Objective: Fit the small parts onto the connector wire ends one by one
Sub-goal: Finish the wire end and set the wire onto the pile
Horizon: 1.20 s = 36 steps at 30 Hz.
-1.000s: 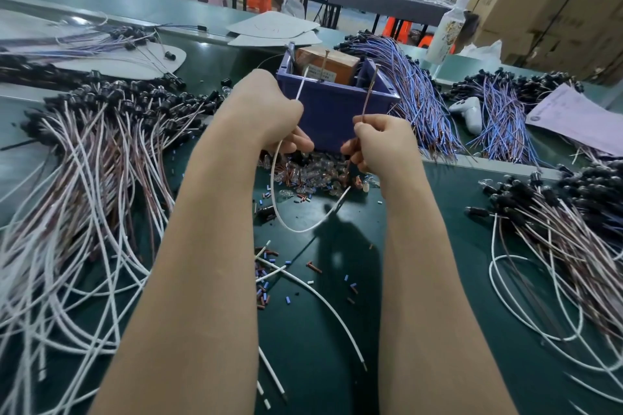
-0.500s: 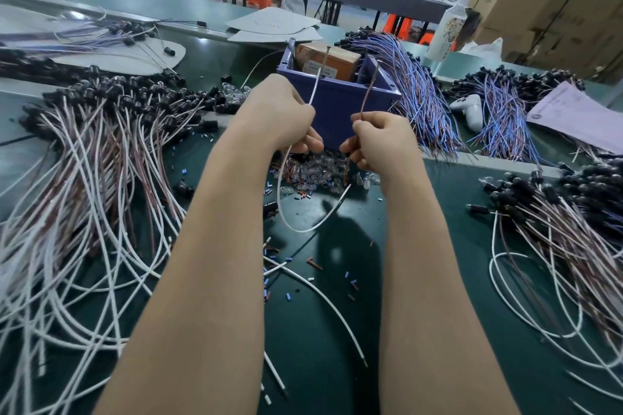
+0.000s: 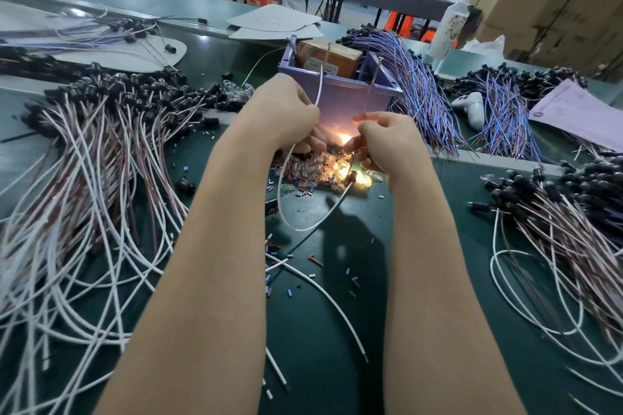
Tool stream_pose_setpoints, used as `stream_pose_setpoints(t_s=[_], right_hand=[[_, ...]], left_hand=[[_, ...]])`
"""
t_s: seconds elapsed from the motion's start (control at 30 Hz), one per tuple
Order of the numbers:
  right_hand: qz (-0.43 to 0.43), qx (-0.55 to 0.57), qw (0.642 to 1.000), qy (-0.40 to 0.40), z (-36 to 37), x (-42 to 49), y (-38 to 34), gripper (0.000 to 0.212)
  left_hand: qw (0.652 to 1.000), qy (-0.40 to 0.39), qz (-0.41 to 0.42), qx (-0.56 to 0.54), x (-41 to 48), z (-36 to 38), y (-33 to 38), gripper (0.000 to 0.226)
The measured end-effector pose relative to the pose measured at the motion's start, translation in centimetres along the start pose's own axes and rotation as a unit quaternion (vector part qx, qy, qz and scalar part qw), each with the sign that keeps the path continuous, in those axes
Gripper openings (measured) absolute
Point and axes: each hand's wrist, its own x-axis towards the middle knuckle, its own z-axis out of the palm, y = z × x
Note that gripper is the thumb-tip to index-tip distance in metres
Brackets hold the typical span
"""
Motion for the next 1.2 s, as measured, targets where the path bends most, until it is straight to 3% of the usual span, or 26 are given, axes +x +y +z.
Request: stream_pose_setpoints(t_s=[0.33, 0.43, 0.47, 0.53, 0.57, 0.63, 0.73, 0.8, 0.9, 0.97, 1.1, 1.2], right_hand=[[0.000, 0.002, 1.000, -0.009, 0.1, 0.2, 0.2, 0.019], [0.059, 0.059, 0.996, -0.025, 0.1, 0.4, 0.1, 0.025], [0.073, 0.034, 0.997, -0.015, -0.2, 0.6, 0.5, 0.027], [0.059, -0.153, 0.986, 0.015, -0.9, 0.9, 1.5, 0.025], [0.053, -0.244, 0.968, 0.013, -1.2, 0.8, 1.9, 0.023], [0.074, -0.315, 0.946, -0.029, -0.8, 0.2, 2.1, 0.024], [0.113, -0.298, 0.946, -0.068, 0.6, 0.2, 2.2, 0.025], [0.110, -0.290, 0.948, -0.075, 1.4, 0.3, 2.2, 0.013], [0.109, -0.265, 0.955, -0.084, 1.3, 0.2, 2.2, 0.004], [0.102, -0.237, 0.963, -0.074, 0.5, 0.3, 2.0, 0.008], [-0.026, 0.006, 0.999, 0.040, -1.8, -0.4, -0.6, 0.013], [-0.124, 0.125, 0.977, 0.120, -4.8, -2.1, -2.8, 0.014]], left_hand=[[1.000, -0.001, 0.001, 0.000, -0.1, 0.1, 0.1, 0.017], [1.000, 0.000, -0.003, 0.006, -0.3, 0.0, 0.1, 0.017], [1.000, 0.002, -0.006, 0.017, -0.3, 0.0, 0.1, 0.020], [0.999, 0.001, -0.016, 0.038, -0.3, -0.2, -0.1, 0.025], [0.999, -0.005, -0.023, 0.046, -0.3, -0.3, -0.2, 0.028], [0.997, -0.024, -0.040, 0.055, -0.3, -0.3, -0.3, 0.029], [0.996, -0.066, -0.052, 0.040, -0.6, -0.2, -0.2, 0.026], [0.994, -0.101, -0.040, 0.012, -1.0, -0.4, 0.1, 0.025], [0.985, -0.154, 0.022, -0.068, -1.8, -0.7, 1.0, 0.036], [0.985, -0.136, 0.050, -0.094, -2.1, -0.8, 1.7, 0.037], [0.992, -0.029, 0.087, 0.090, -1.9, 0.9, 2.7, 0.036], [0.986, -0.111, 0.118, 0.042, -2.5, 3.5, 5.5, 0.040]])
